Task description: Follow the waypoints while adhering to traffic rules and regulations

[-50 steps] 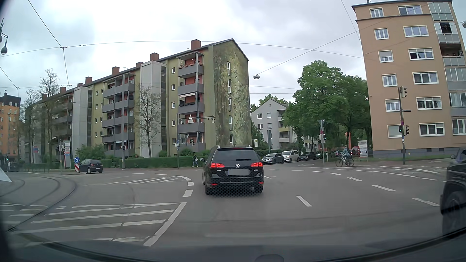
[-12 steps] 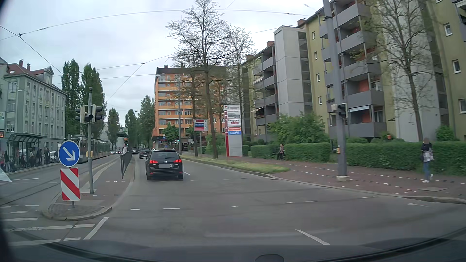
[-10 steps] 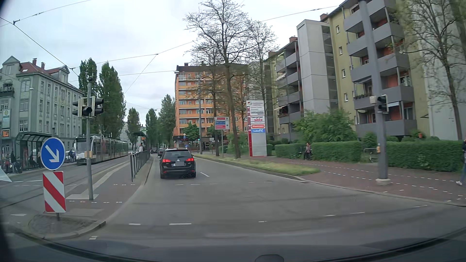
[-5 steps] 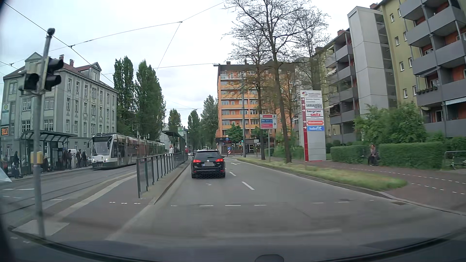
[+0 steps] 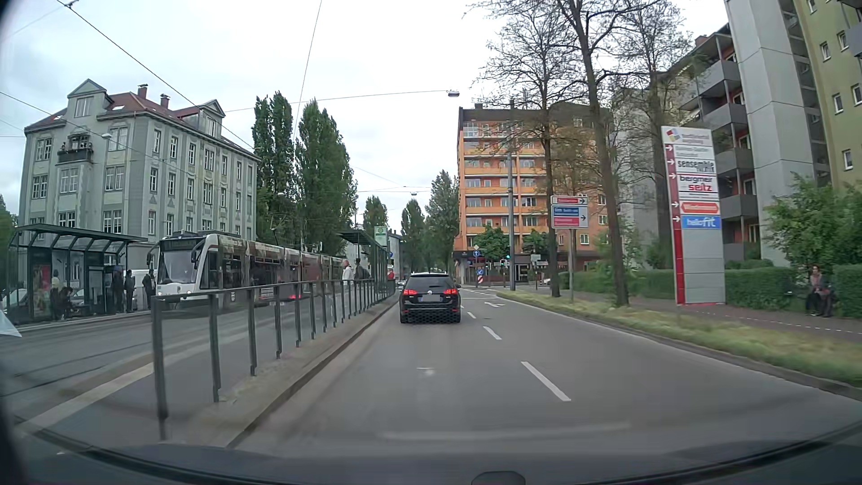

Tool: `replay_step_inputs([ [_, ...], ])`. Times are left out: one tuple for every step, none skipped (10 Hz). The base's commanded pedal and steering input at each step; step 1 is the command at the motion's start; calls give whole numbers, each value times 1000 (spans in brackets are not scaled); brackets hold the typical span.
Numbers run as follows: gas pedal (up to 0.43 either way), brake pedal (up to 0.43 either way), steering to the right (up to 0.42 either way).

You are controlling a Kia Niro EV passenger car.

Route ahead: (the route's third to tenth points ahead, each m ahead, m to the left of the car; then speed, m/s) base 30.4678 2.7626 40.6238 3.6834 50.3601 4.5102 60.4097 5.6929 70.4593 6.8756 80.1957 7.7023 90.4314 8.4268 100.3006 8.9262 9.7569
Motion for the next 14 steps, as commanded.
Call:
replay_step_inputs([
  [287, 0, -49],
  [287, 0, -33],
  [287, 0, -24],
  [287, 0, -20],
  [287, 0, -19],
  [287, 0, -19],
  [280, 0, -16],
  [268, 0, -11],
  [260, 0, -10],
  [248, 0, -9],
  [228, 0, -4],
  [189, 0, -1],
  [189, 0, -1],
  [189, 0, -1],
])
